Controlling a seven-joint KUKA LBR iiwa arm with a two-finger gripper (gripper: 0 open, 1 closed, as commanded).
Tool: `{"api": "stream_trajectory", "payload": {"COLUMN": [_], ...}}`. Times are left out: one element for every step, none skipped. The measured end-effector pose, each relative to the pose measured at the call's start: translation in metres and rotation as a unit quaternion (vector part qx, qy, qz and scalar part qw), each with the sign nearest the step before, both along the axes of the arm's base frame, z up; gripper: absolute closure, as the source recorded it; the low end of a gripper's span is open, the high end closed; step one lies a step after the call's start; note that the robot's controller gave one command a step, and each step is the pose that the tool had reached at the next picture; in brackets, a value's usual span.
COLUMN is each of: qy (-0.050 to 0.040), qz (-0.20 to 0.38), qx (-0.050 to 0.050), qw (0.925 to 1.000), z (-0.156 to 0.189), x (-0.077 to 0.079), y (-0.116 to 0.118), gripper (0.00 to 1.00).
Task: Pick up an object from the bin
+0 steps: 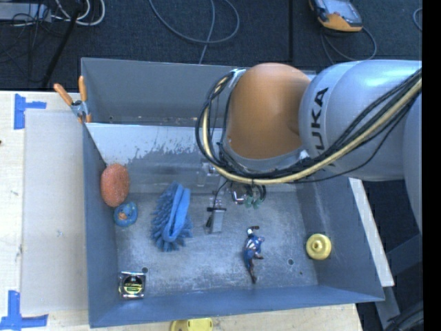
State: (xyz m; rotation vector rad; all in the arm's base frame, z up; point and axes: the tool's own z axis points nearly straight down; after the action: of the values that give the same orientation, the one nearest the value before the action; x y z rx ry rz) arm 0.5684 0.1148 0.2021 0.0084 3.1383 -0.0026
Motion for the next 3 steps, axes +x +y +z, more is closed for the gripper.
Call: {"api": "stream_trajectory", "payload": {"qy": [0.0017, 0.0022, 0.0021], "qz": [0.007, -0.003, -0.004], "qx": [0.003, 0.001, 0.001], "qw": [1.0, 1.0, 1.0], "z": [-0.037, -0.087, -0.087], "x": [-0.008, -0.001, -0.001], "y": [0.03, 0.04, 0.04], "gripper": [0.0, 1.0, 1.0]}}
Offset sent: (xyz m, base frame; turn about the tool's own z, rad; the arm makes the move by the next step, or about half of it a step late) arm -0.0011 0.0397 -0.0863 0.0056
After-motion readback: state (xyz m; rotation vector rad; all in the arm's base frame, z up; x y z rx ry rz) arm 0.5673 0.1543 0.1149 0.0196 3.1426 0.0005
